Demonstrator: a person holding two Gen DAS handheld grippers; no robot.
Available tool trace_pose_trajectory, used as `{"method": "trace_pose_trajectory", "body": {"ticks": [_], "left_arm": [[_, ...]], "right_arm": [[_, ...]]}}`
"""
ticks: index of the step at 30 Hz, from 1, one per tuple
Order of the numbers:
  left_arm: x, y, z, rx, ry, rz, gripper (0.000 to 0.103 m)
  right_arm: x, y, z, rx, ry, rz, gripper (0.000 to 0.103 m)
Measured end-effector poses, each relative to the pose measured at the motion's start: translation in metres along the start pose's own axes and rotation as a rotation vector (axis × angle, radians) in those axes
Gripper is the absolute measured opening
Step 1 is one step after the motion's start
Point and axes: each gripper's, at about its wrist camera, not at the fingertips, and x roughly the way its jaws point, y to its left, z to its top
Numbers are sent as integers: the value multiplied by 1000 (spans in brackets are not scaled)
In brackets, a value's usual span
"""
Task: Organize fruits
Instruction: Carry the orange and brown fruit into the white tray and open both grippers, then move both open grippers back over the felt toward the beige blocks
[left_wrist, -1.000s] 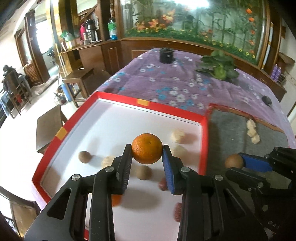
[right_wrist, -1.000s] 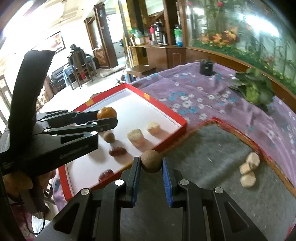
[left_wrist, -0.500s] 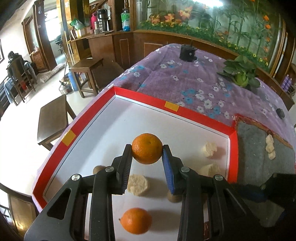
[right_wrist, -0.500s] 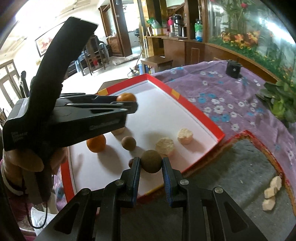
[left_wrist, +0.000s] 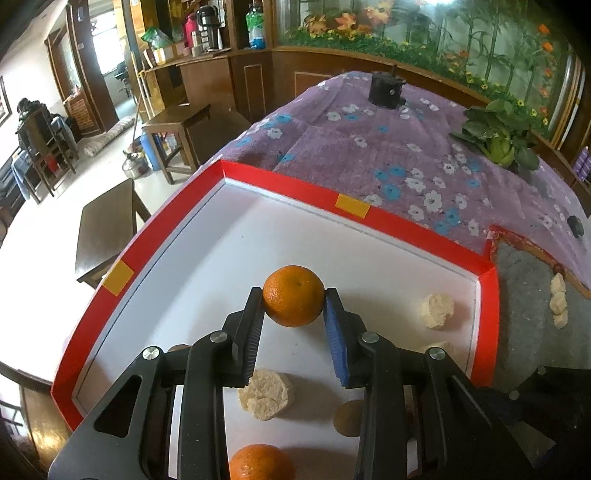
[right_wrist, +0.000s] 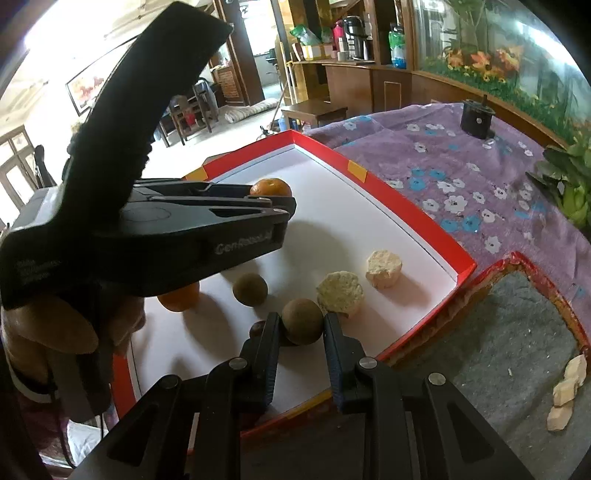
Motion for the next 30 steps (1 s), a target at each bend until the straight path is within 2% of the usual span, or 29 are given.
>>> {"method": "trace_pose_trajectory", "body": {"ticks": [9,11,12,13,25,30], "left_arm": [[4,3,-4,-15,23,12,35],[2,2,-5,-11,19,16,49],[1,3,-6,-15,15,11,61],[-1,4,-7,-22,9,5,63],[-35,7,-19,-50,-24,-12,63],[-54,-10,-31,-16,-62,-16,63]], "right_arm": [[-3,2,-3,13,-9,24,26],[-5,3,-4,12,-13,27,30],[-6,5,-4,12,-17,32,32],[-8,5,-4,13,-20,38,35],[-36,3,-22,38,-53,23,41],[-51,-6,-34,58,-67,-12,41]]}}
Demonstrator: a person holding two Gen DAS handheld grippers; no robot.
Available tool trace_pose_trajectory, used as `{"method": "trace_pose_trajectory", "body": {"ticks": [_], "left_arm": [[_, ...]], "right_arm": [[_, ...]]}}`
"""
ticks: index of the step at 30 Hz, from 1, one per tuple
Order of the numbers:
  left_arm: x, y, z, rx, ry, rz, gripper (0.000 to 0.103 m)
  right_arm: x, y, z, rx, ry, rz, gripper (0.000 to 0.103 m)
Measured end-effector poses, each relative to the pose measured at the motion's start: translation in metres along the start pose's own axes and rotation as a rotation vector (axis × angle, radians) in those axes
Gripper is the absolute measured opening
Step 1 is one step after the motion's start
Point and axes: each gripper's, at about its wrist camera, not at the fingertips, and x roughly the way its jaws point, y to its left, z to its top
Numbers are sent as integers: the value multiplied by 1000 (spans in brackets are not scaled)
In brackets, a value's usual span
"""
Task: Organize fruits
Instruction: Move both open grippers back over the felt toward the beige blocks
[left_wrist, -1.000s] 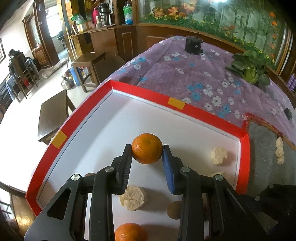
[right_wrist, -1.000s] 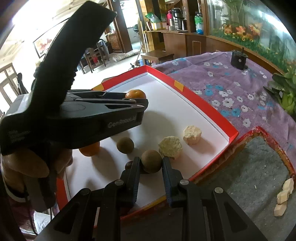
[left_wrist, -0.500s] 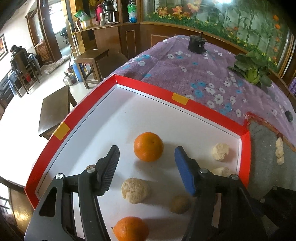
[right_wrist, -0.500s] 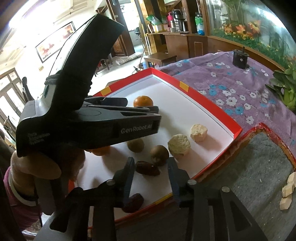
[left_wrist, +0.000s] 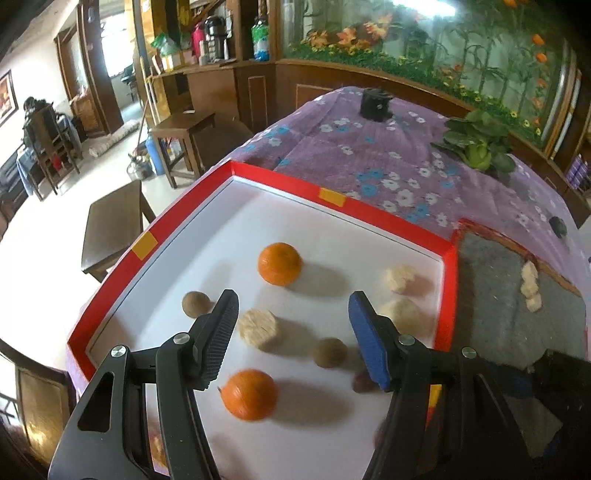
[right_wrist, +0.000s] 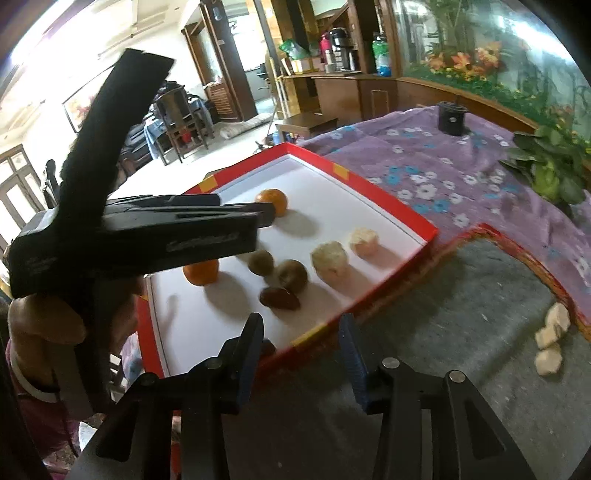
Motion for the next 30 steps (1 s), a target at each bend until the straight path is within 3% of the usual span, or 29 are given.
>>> {"method": "trace_pose_trajectory", "body": {"ticks": [15,30], "left_arm": [[-30,-100,-22,127,-19,-115,63],[-20,-201,-34,270,34,-208,62]], "right_arm": [[-62,-66,-51,145,-65,-162,47],[-114,-154,-101,326,-101,-280,49]]}}
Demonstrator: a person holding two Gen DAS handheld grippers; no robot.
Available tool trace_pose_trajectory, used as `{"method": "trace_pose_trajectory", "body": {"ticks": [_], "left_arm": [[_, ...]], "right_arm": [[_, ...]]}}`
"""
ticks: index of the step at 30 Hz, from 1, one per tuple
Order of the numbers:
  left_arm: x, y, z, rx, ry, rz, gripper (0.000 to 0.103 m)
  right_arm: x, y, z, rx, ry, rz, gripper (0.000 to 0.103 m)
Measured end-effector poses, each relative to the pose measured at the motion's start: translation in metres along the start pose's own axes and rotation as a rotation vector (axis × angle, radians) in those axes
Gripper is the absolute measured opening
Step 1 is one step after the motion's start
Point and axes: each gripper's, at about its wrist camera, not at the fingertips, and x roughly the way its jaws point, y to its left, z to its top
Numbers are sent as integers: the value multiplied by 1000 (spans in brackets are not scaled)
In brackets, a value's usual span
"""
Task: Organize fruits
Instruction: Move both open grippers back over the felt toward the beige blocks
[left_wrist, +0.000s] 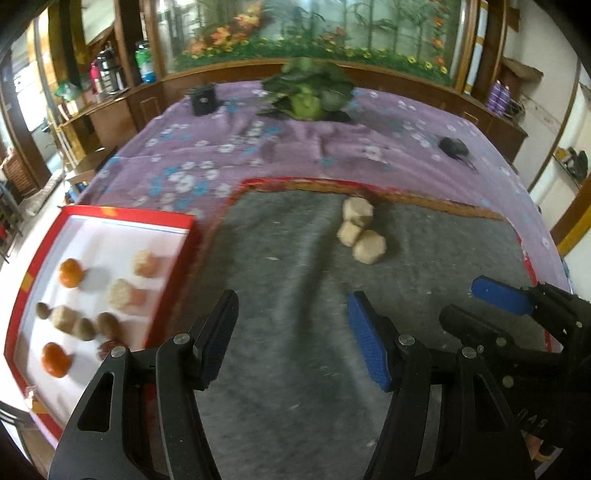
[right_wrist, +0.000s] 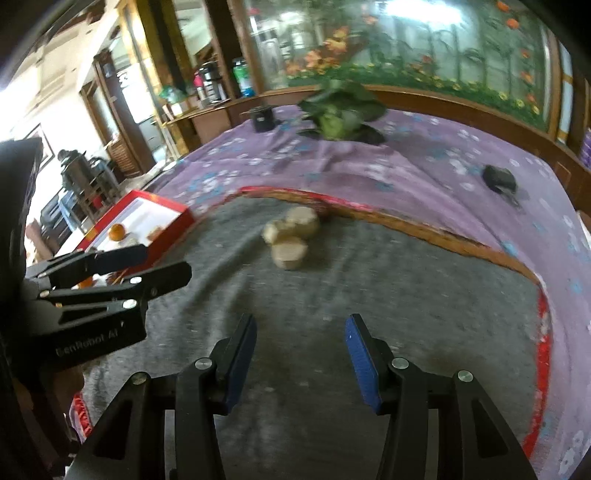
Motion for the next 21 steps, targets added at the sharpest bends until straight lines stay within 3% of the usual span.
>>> {"method": "trace_pose_trajectory", "body": {"ticks": [11,21], "left_arm": [[41,-20,29,-23,46,-64,62],[62,-5,51,-14,46,48,62]], "right_arm": [[3,-31,-1,42,4,15,49],[7,-36,1,50,7,43,49]]}}
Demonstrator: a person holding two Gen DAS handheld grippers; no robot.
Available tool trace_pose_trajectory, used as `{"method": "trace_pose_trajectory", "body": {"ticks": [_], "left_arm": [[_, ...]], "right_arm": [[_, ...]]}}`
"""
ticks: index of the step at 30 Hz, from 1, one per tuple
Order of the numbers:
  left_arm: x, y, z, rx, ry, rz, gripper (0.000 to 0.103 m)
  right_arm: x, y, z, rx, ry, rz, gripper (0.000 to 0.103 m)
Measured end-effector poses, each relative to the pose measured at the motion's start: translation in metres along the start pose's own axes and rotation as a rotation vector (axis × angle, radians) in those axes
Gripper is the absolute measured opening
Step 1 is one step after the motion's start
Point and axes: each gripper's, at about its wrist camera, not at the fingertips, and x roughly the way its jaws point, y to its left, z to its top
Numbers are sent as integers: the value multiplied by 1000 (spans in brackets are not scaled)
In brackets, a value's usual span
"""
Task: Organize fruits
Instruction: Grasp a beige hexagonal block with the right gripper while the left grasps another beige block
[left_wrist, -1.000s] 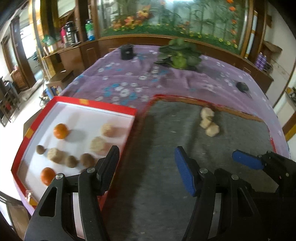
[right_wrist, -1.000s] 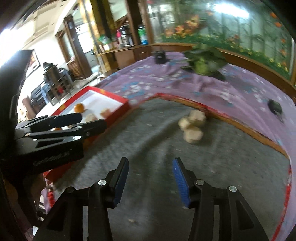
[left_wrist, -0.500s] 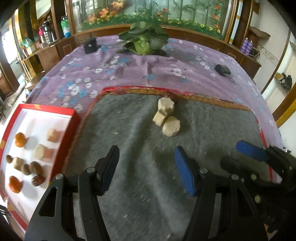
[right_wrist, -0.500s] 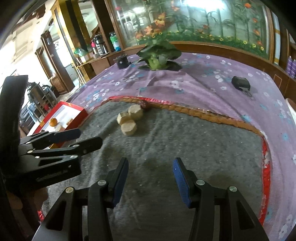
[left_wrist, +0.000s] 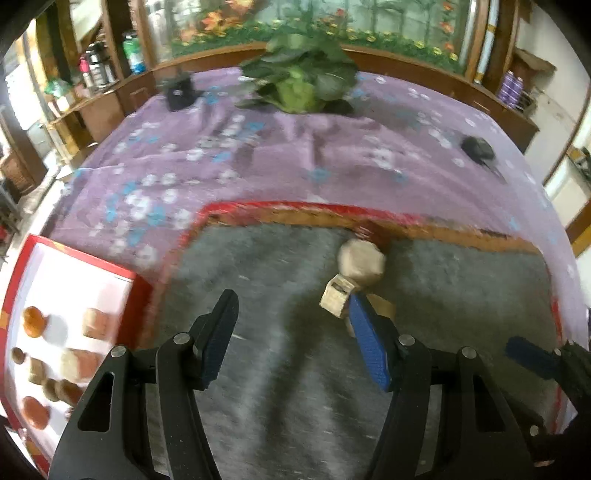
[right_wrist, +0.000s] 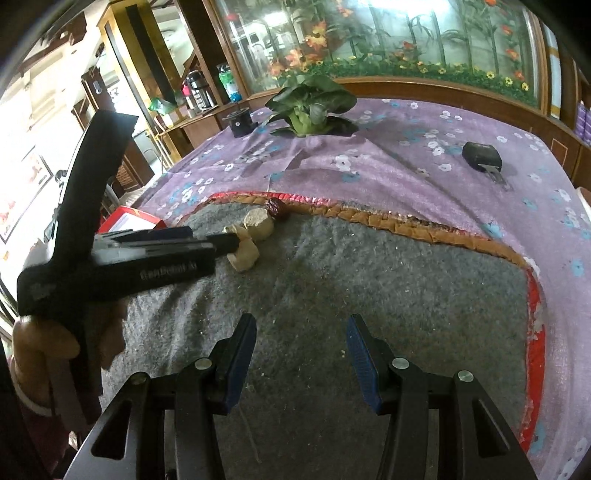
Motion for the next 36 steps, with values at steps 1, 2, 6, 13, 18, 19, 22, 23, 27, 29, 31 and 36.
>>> {"method": "trace_pose_trajectory", "body": {"ticks": [1,2,6,13,18,19,22,23,27,29,31,36], "left_arm": [[0,8,2,-16,-7,23,62],[1,15,3,-35,-7,28,62],[-3,28,0,-49,1,3,62],[-9,9,-8,58,10,-64,62],[-10,0,-13,127,26,-63,62],[-10,0,-14,131,32,-59,62],[-15,5,-15,120,24,-56,62],[-18,8,-15,115,17,-51,62],[-26,24,-14,92,3,-32,62],[-27,31,-13,79,1,-32,62],[-26,35,-13,66,7,-36,62],[-22,31,-12,83,20,-60,62]], "right_arm": [[0,0,0,-1,0,4,49],[0,1,0,-1,0,7,49],[4,3,0,-10,9,10,49],[6,-2,-1,6,20,15,49],[7,-3,-2,16,24,35,50],[6,-1,0,24,25,63,50],[5,16,9,-29,14,92,49],[6,27,15,-85,0,74,49],[26,49,31,-187,9,76,49],[42,58,37,-240,26,58,49],[57,62,41,-284,45,42,49],[80,55,46,-301,81,16,29]]}}
